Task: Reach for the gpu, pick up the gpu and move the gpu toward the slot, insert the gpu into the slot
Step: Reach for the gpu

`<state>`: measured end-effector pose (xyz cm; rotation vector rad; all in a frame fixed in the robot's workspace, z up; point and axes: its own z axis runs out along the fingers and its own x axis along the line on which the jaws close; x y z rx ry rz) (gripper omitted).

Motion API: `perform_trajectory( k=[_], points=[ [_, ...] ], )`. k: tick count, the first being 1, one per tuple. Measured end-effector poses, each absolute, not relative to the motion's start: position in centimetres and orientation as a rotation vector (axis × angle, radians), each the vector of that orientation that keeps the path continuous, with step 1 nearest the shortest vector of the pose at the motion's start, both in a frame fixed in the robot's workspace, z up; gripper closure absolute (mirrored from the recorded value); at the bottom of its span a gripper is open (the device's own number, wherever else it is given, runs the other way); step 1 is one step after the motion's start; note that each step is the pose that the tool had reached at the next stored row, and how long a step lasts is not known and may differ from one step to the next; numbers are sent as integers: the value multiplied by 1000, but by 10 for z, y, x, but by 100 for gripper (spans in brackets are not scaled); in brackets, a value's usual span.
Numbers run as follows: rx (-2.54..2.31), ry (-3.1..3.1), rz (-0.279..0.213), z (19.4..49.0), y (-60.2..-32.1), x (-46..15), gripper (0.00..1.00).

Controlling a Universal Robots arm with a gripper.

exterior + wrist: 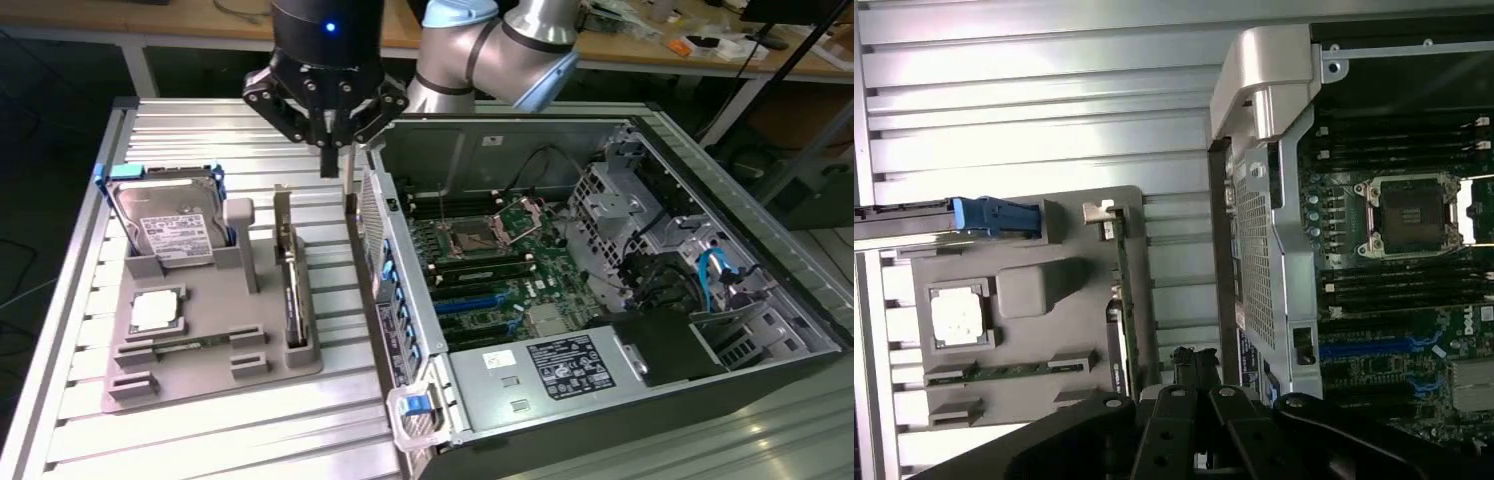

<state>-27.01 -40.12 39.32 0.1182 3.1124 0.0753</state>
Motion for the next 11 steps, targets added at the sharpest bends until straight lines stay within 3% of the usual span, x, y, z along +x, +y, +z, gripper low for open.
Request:
perform_trajectory(
  k=[11],
  points=[
    [118,3113,76,393,-402,-320,89]
  ],
)
